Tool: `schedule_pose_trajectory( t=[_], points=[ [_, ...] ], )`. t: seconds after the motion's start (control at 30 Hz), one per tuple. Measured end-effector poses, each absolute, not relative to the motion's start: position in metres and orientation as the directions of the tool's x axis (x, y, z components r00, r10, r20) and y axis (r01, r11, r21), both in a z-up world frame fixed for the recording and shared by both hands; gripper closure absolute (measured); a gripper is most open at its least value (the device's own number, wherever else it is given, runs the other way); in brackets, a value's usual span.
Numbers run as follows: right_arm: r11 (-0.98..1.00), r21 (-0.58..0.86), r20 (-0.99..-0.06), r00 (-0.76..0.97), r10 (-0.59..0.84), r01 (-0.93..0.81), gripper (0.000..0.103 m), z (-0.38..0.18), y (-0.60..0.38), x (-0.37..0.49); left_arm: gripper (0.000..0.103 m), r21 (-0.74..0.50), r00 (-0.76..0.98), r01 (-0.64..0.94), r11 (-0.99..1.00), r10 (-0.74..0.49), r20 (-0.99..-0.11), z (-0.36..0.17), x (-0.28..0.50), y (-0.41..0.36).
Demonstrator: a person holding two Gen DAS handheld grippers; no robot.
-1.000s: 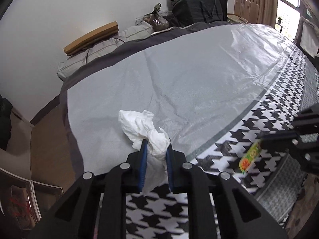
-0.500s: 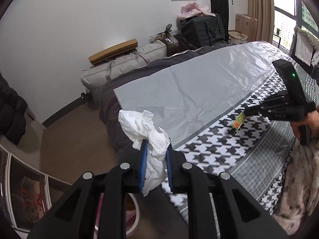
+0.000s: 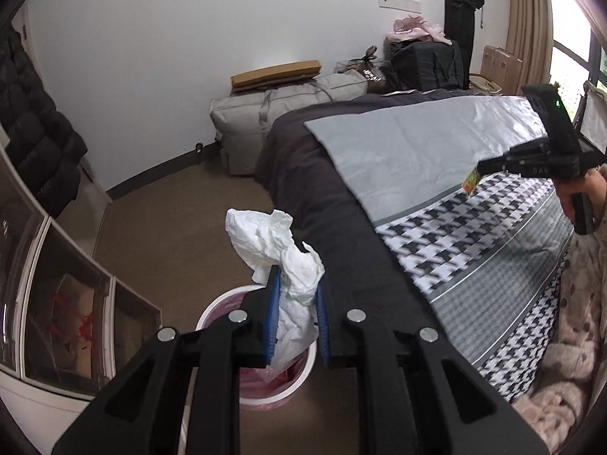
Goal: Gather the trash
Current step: 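Carry the tissue and snack wrapper over the pink-lined bin, then open both grippers over the bin, dropping the tissue and wrapper inside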
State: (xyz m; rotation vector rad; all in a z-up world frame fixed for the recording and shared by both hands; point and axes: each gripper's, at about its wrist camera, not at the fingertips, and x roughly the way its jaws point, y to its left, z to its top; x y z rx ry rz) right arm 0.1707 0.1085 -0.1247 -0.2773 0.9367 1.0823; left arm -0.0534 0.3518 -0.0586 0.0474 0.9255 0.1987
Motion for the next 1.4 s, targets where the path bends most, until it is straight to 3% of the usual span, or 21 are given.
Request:
schedule_pose_trajectory(
  t=[0.67,1.0,1.4],
  points=[
    [0.144,0.163,-0.784,-0.040,0.620,-0.976,0.103,-0.122,0.309,0.095,0.086,0.033,0.530,-0.305,0.952,0.198,-0.825,-0.105,-0.128,0.466],
    [-0.110,0.036,-0.877,-0.084,0.474,-0.993,0.103,-0.192,0.403,0.049,0.086,-0.150,0.531,-0.349,0.925,0.063,-0.845,-0.177,-0.126,0.516],
    [-0.291,-0.052,-0.925,-0.064,0.375,-0.955,0.102,-0.258,0.439,0.018,0.085,-0.143,0.408,-0.390,0.910,0.031,-0.913,-0.257,-0.089,0.534]
  ],
)
